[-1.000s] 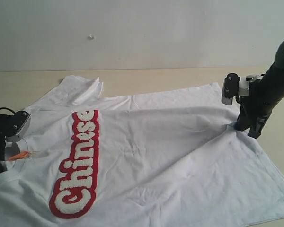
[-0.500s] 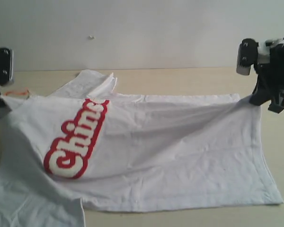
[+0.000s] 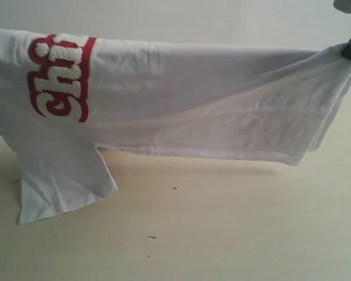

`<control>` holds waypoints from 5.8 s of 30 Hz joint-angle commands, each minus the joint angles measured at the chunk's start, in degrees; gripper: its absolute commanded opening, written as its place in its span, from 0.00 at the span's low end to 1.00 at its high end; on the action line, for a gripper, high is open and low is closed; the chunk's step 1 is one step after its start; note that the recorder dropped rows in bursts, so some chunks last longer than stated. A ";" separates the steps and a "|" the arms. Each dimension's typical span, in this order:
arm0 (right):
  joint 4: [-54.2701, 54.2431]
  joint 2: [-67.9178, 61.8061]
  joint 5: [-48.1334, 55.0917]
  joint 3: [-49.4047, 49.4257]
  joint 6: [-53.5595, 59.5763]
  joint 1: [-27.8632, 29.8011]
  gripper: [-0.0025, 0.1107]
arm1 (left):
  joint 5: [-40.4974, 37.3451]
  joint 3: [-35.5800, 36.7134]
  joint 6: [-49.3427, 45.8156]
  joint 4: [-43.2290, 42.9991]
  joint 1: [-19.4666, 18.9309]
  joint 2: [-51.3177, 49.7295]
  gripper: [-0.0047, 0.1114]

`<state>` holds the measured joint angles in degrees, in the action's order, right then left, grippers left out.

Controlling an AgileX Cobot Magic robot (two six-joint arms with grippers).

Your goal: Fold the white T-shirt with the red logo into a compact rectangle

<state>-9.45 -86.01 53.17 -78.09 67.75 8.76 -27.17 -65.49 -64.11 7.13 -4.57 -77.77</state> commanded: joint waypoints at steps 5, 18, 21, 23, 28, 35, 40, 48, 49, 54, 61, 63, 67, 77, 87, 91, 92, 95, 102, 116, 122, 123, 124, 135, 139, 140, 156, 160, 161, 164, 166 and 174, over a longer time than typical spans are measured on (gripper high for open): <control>-5.27 6.63 0.40 -0.13 -6.53 0.07 0.02 | -7.04 -0.03 3.53 0.33 -4.11 7.27 0.04; -3.85 11.59 4.19 -3.05 -28.49 0.07 0.02 | -9.51 -0.03 7.94 0.76 -4.11 18.99 0.04; -7.87 12.57 5.23 -3.05 -28.91 0.07 0.02 | -10.10 -0.03 9.39 0.60 -4.11 21.50 0.04; -7.85 13.19 6.98 -3.05 -30.49 0.07 0.02 | -11.84 -0.03 9.36 0.60 -4.11 22.85 0.04; -8.91 14.67 10.58 -2.84 -34.81 -0.06 0.02 | -17.54 -0.03 12.07 0.60 -4.11 25.35 0.04; -11.16 13.36 16.09 -1.66 -43.07 -0.06 0.02 | -19.92 -0.03 11.78 4.93 -3.99 23.83 0.04; -8.22 3.80 16.79 -0.44 -48.56 -0.06 0.02 | -24.09 -0.03 7.37 10.62 -3.99 14.20 0.04; -3.40 -17.63 13.68 -6.34 -46.77 -0.06 0.02 | -10.65 -0.03 -3.26 10.91 -3.99 -8.36 0.04; -3.65 -19.92 10.27 -7.68 -46.22 -0.06 0.02 | -5.21 -0.03 -3.40 12.21 -3.99 -10.88 0.04; -3.62 -29.18 -1.18 -13.46 -46.21 -0.06 0.06 | 15.77 -0.03 -3.51 15.56 -3.99 -21.52 0.04; -3.51 -36.21 -6.32 -22.50 -47.49 -0.06 0.37 | 30.24 -0.03 -4.56 13.02 -3.99 -28.51 0.27; -3.51 -36.33 -7.15 -24.26 -48.58 -0.06 0.39 | 32.63 -0.03 -4.09 13.02 -3.99 -28.73 0.41; -6.24 -36.46 -6.05 -27.90 -48.57 -0.06 0.39 | 38.72 -0.03 0.51 13.41 -3.99 -28.63 0.66; -18.58 -41.55 4.68 -28.55 -41.91 -2.26 0.02 | 24.19 -0.87 21.35 17.42 -3.08 -28.13 0.05; -12.79 -48.86 2.47 -26.99 -45.17 -8.98 0.02 | -8.56 -2.52 12.50 22.33 0.01 -35.13 0.04; -6.75 -48.86 -3.91 -23.00 -51.22 -9.76 0.02 | -6.55 0.26 12.78 22.22 0.01 -37.94 0.04; -5.94 -48.86 -4.58 -22.09 -51.54 -9.76 0.02 | -6.30 0.71 12.78 22.22 0.01 -38.65 0.04; -1.92 -48.86 -5.52 -20.02 -53.56 -9.50 0.02 | -7.40 1.07 12.78 21.74 0.70 -41.01 0.04; 2.88 -46.44 -5.10 -15.66 -56.04 -7.66 0.02 | -14.25 1.07 14.65 16.67 8.08 -43.47 0.04; -17.64 -29.10 -11.08 -6.33 -39.42 -5.58 0.02 | -2.51 2.23 14.01 35.60 9.64 -25.48 0.04; -18.10 -41.21 -13.82 -16.12 -46.65 -15.14 0.02 | 2.78 2.23 11.30 44.94 10.89 -35.24 0.04; -16.79 -42.53 -13.66 -17.09 -48.78 -15.14 0.02 | 3.12 2.23 10.63 44.94 10.89 -36.19 0.04; -12.33 -45.53 -12.93 -18.76 -53.12 -15.14 0.02 | 4.39 2.23 9.83 44.94 10.89 -37.48 0.04; 5.19 -47.46 -3.47 -18.87 -62.92 -6.58 0.02 | 8.04 -1.15 7.76 47.64 10.89 -38.90 0.04; -2.25 -43.95 -6.62 -18.87 -56.14 -6.71 0.02 | 7.93 -1.15 4.14 51.83 10.89 -37.79 0.04; -7.07 -42.90 -7.10 -18.87 -52.28 -6.86 0.02 | 7.93 -1.15 2.76 52.64 10.89 -37.79 0.04; -30.15 -50.87 -8.83 -29.42 -41.76 -22.39 0.02 | -7.16 -4.66 -21.95 77.43 14.64 -45.46 0.04; -25.55 -52.73 -9.42 -29.43 -46.28 -22.39 0.02 | -4.62 -9.23 -12.02 70.39 17.55 -50.29 0.04; -24.11 -53.23 -9.42 -29.58 -46.90 -22.39 0.02 | -4.62 -9.93 -10.04 68.90 17.92 -50.90 0.04; -22.97 -53.99 -9.42 -29.66 -47.07 -22.39 0.02 | -4.50 -11.75 -5.01 64.70 18.29 -51.75 0.04; -22.97 -53.77 -9.42 -29.83 -46.80 -22.39 0.02 | -5.20 -12.83 -4.43 63.73 18.29 -51.60 0.04; -24.80 -50.89 -12.34 -33.73 -42.52 -22.70 0.02 | -2.53 -16.74 -9.48 68.33 18.50 -47.10 0.04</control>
<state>-32.99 -138.22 43.11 -110.66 23.05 -13.75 -31.73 -80.65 -72.02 72.81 13.47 -126.33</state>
